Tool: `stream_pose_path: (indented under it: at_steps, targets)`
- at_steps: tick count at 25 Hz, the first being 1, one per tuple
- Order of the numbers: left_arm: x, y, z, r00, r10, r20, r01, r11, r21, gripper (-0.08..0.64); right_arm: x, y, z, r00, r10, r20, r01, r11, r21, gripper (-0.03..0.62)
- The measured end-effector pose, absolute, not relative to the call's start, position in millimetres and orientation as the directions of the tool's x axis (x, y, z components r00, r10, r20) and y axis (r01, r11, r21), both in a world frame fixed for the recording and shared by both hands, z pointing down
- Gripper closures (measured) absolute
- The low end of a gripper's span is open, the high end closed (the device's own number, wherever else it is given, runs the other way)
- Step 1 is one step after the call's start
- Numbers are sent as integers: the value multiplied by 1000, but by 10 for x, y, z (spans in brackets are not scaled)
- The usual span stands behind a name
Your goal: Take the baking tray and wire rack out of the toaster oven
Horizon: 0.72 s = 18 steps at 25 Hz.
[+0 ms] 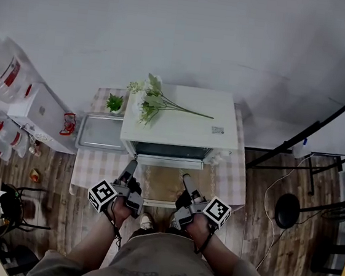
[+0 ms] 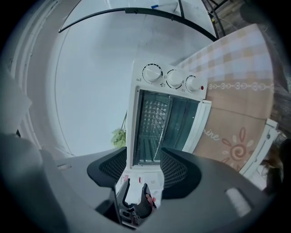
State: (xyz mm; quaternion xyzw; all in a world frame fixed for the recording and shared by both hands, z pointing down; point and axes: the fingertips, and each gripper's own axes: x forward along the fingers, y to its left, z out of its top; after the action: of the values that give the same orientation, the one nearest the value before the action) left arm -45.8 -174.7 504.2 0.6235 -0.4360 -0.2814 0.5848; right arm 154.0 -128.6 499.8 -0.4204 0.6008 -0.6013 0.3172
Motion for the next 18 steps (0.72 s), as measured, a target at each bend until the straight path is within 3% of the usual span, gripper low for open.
stream_pose_path:
  at_steps: [18]
  targets:
    - [-367,-2397,5389,367,-914,170,-239,83,967,362,2217,-1963,5453,-265,-950,166,-119,-139,-983,369]
